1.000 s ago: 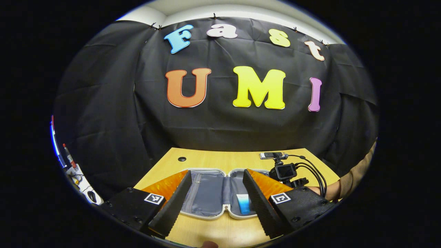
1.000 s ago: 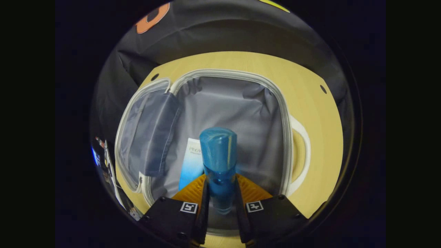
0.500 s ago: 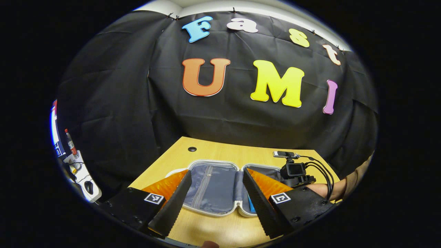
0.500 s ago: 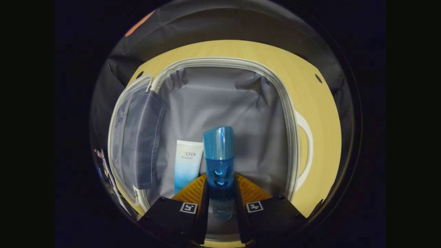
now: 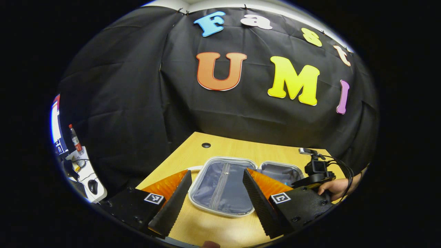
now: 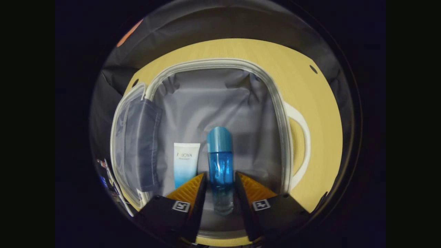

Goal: First open the suitcase, pack the skin care products into it, and then close the suitcase.

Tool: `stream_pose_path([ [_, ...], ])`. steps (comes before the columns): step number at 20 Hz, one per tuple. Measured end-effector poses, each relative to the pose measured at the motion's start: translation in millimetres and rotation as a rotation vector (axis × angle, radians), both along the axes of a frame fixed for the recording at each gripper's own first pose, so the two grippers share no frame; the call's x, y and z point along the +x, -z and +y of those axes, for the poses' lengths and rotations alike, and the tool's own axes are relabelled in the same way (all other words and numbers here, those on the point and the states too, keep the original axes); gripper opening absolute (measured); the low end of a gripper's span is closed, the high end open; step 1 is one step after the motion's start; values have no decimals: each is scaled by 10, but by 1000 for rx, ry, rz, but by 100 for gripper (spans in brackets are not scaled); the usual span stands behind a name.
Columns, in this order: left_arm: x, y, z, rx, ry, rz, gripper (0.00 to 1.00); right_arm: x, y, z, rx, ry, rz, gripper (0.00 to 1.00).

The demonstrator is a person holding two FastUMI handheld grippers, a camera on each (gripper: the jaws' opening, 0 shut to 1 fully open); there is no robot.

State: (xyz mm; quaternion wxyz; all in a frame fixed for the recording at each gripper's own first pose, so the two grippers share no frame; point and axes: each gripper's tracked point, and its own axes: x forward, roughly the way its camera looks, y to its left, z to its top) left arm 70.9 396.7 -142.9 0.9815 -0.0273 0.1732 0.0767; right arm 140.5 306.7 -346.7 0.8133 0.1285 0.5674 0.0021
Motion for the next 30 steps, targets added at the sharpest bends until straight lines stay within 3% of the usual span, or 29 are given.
stream_pose_path([
  [2, 114, 88, 199, -30, 3, 1, 96, 35, -264, 1, 4, -54, -85, 73],
  [3, 206, 114, 271, -63, 21, -7, 97, 48, -444, -12, -2, -89, -140, 79],
  [7, 504, 436, 746, -175, 11, 18, 96, 9, -1260, -130, -15, -178, -379, 80],
  [12, 791, 1030, 1165, -442, -18, 86, 99, -332, -2260, -525, -34, -237, -658, 80],
  [17, 1002, 1523, 1358, -705, -88, 130, 98, -634, -3120, -1311, -96, -108, -872, 80],
  [19, 1043, 1796, 1411, -737, -141, 158, 98, -768, -3359, -1596, -121, -40, -911, 80],
  [22, 1097, 1867, 1275, -869, -118, 168, 94, -900, -3527, -1833, -144, 18, -944, 77],
  [23, 1132, 1885, 1224, -910, -105, 161, 78, -928, -3525, -1894, -160, 24, -949, 80],
  [24, 1148, 1914, 1196, -937, -109, 166, 78, -945, -3505, -1943, -172, 27, -945, 77],
  [25, 1190, 1957, 1153, -959, -115, 174, 71, -966, -3488, -1968, -176, 31, -941, 80],
  [26, 1196, 1967, 1119, -977, -114, 180, 44, -964, -3484, -1997, -178, 38, -938, 80],
  [27, 1195, 2018, 1140, -973, -143, 194, 35, -982, -3536, -2070, -178, 44, -939, 80],
  [28, 1163, 2039, 1149, -960, -168, 212, 19, -982, -3557, -2109, -179, 47, -943, 80],
  [30, 1182, 1952, 1113, -891, -145, 201, 16, -980, -3539, -2173, -187, 54, -954, 80],
])
